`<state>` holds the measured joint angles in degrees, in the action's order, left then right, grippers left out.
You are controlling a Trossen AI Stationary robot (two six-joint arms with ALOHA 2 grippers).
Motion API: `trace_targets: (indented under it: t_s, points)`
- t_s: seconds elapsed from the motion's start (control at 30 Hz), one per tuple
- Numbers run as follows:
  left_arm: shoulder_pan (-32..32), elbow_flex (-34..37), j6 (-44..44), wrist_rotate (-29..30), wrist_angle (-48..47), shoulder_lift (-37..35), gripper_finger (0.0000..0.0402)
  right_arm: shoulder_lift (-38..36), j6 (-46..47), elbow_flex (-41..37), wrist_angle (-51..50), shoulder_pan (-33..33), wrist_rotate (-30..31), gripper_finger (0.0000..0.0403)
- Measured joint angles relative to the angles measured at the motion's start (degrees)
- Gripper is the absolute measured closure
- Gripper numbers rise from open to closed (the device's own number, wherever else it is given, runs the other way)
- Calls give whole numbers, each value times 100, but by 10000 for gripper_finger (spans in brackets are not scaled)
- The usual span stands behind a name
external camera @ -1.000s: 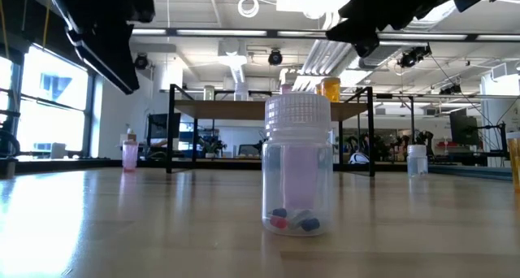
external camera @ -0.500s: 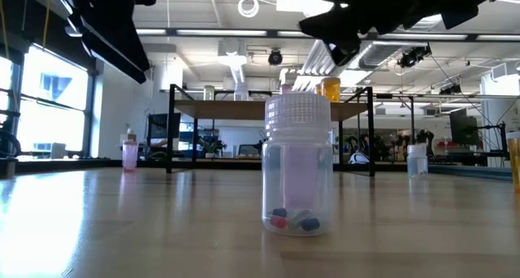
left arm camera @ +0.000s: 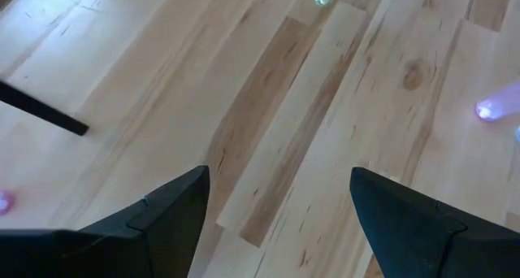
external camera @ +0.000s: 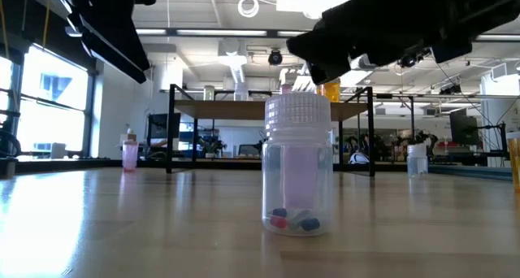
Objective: Pick and place medicine bottles onto shelf by color
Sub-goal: Put the bottom pink pill bottle aligned with the other pink pill bottle on the shelf
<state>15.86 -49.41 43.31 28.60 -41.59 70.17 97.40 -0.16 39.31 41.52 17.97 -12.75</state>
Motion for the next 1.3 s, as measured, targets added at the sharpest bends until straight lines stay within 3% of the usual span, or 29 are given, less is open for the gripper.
trace_targets:
  t_s: [0.5, 1.3]
  points:
    - [-1, 0, 20, -126, 173, 0, 112, 610, -982, 343, -221, 357, 568, 210]
    - [-2, 0, 306, -255, 249, 0, 112, 690, -1027, 348, -658, 361, 618, 210]
